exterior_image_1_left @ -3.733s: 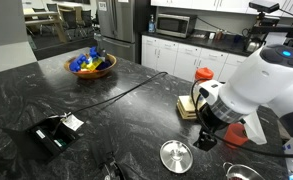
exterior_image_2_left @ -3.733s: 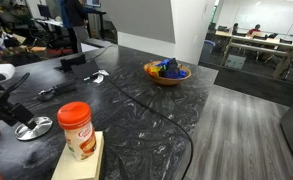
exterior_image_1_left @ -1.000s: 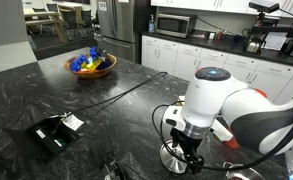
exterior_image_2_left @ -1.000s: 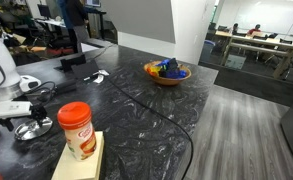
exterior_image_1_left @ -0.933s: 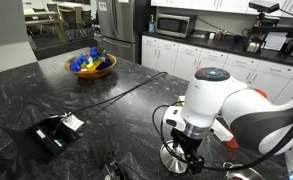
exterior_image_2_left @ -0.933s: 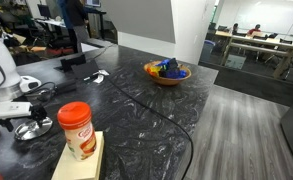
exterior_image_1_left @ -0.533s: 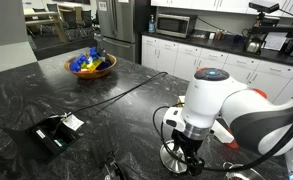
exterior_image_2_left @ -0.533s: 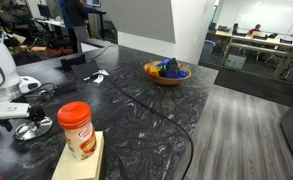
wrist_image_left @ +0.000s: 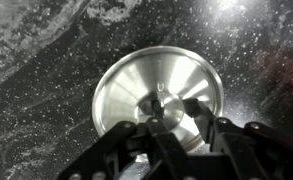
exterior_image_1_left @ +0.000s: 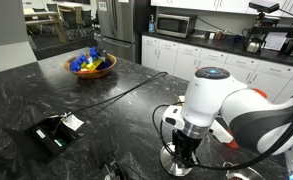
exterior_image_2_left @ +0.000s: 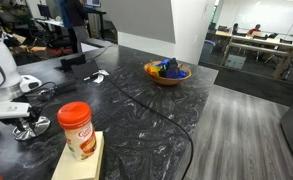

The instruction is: Place the lid on the pot

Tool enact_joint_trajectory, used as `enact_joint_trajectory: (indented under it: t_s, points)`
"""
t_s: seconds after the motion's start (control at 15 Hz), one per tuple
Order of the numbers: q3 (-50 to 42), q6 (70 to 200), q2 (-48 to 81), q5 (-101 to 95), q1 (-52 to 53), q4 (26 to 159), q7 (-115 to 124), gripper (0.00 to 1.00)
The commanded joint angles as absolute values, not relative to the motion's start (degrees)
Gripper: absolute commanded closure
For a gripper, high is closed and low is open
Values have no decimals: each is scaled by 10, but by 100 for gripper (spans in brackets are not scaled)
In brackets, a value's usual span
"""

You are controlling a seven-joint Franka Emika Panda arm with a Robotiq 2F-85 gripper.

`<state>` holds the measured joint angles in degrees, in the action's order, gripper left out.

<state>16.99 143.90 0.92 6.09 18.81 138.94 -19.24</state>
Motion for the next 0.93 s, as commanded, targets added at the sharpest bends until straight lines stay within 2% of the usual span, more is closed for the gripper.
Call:
enact_joint_trajectory:
  t_s: [0.0,0.27,0.87]
  points:
    - [174,1451,8,67,184,1387,-190,91]
    - [174,1457,6,66,184,1389,-187,100]
    - [171,1465,-14,68,182,1395,-154,99]
